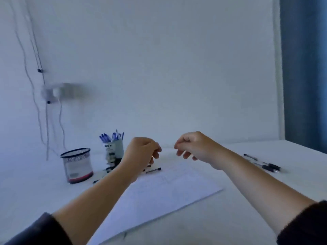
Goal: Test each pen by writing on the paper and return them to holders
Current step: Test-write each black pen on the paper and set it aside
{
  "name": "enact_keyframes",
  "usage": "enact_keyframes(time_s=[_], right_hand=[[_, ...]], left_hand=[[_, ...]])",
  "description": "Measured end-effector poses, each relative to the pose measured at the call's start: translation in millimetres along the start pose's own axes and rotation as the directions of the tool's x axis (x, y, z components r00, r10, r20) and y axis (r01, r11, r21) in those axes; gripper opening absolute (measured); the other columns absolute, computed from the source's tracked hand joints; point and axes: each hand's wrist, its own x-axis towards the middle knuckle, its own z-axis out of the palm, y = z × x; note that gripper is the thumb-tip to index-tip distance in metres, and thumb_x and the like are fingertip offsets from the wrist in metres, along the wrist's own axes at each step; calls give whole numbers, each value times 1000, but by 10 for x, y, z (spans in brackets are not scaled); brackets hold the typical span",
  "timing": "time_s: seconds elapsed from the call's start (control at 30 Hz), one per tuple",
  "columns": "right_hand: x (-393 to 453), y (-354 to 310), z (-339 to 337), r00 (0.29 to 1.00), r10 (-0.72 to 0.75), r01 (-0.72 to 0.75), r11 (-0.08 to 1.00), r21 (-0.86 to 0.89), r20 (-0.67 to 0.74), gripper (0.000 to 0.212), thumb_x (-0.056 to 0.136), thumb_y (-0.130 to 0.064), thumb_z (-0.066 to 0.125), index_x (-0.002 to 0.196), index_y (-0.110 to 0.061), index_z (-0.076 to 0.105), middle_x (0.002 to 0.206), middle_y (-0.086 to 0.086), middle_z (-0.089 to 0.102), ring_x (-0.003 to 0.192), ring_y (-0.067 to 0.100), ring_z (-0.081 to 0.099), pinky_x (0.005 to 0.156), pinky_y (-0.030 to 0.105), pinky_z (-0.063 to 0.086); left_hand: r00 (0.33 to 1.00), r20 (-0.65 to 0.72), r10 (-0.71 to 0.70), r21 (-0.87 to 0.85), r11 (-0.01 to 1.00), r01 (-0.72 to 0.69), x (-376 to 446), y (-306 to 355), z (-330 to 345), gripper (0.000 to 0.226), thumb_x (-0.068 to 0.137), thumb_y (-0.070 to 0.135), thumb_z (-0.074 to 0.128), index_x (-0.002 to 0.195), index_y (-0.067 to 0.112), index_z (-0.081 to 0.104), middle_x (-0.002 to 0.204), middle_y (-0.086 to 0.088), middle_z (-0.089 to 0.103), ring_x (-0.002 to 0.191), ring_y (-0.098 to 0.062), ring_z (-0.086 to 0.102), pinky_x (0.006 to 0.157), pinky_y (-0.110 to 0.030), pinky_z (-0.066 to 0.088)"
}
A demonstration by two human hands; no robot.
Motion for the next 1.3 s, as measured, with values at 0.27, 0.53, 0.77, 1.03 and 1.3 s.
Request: enact_keyframes(time_s=[0.27,0.53,0.77,1.03,1.3], right_hand=[[685,676,129,990,139,-133,984,-118,40,11,91,-8,56,96,-10,66,91,2,63,87,13,53,58,11,37],[739,987,21,918,291,-184,914,-361,270,42,89,-2,53,125,-23,59,123,0,57,110,11,52,86,16,41],[701,1044,-126,861,318,-192,926,-325,396,51,88,-2,58,125,-37,54,141,-6,41,131,9,39,98,18,31],[657,1060,-131,864,310,-203,936,-288,397,50,89,-1,59,131,-26,53,146,-1,37,135,13,35,96,17,27],[654,1098,-194,835,335,-274,941,-197,437,51,83,-1,67,123,-31,57,144,-2,43,133,15,39,115,33,26]], left_hand=[[958,248,-145,761,641,-100,843,-582,-287,21,88,13,51,98,17,69,92,5,61,81,-11,55,64,-18,42],[889,399,-225,894,313,-322,1007,-809,154,14,82,9,48,68,12,45,74,-3,46,70,-21,43,62,-28,36],[921,380,84,900,196,-390,872,-905,193,9,96,14,33,92,15,40,74,3,45,72,-16,45,76,-31,34],[910,294,293,757,509,-409,737,-824,317,17,102,34,32,109,19,38,90,-2,54,76,-23,56,70,-36,47],[936,219,277,904,303,-301,632,-831,443,53,78,76,39,63,24,38,74,10,41,82,-15,40,87,-36,25]])
